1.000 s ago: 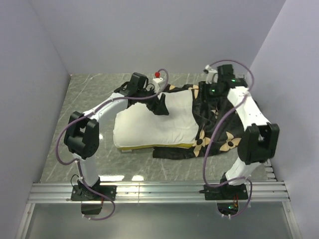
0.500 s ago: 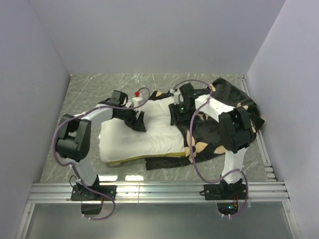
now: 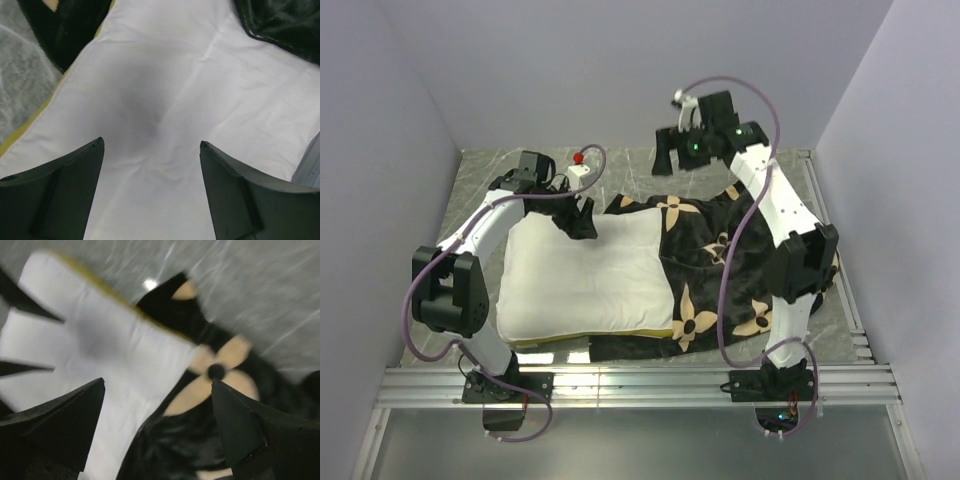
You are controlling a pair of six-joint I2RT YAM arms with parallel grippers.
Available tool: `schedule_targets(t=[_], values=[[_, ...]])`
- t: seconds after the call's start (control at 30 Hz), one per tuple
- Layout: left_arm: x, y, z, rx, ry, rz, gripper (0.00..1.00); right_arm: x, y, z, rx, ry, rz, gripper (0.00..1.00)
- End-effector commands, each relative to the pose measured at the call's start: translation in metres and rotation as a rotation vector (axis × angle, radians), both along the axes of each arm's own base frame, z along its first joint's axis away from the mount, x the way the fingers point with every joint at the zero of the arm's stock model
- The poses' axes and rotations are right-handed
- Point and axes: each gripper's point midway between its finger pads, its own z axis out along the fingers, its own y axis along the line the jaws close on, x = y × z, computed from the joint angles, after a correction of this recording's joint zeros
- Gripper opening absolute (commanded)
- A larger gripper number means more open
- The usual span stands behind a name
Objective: Put the pillow into the pillowcase
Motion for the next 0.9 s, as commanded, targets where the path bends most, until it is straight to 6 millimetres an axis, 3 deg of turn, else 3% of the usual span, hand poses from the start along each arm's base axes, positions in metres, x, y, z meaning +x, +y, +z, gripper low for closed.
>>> schedule_targets(t=[0.0,0.03,0.07,0.1,0.3,0.47,0.53,0.63,0.77,0.87], values=[[0.024,0.005,0.001,0.031,-0.056,0.030,0.83,0.046,-0.015,-0.028,-0.149,-0.008,-0.128,0.93],[0.028,0.005,0.003,0.029,-0.061,0.034,0.83,0.054,-0.015,-0.053,-0.189,0.033,-0.133,0.93],[0.033,0.007,0.004,0.025,-0.061,0.044,0.84,0.059,-0.015,-0.059,-0.200,0.029,-0.137,0.93],[0.035,0.008,-0.001,0.030,-0.054,0.047,0.99,0.062,-0.014,-0.069,-0.213,0.037,-0.134,0.93],[0.053,0.009,-0.007,0.026,-0.081,0.056,0.99,0.063,-0.014,-0.130,-0.265,0.084,-0.077,0.94],[0.061,-0.002,-0.012,-0.012,-0.102,-0.036,0.99,0.066,-0.002,-0.149,-0.252,0.093,-0.048,0.92],[0.066,-0.006,-0.015,-0.003,-0.132,-0.083,0.99,0.066,0.001,-0.160,-0.249,0.105,-0.037,0.87],[0.078,-0.008,-0.029,0.019,-0.146,-0.122,0.99,0.063,0.008,-0.173,-0.240,0.132,-0.015,0.71],[0.087,-0.015,-0.058,0.056,-0.102,-0.168,0.99,0.056,0.017,-0.175,-0.198,0.156,0.028,0.54],[0.092,-0.026,-0.069,0.072,-0.123,-0.190,0.99,0.053,0.022,-0.174,-0.178,0.164,0.053,0.15]])
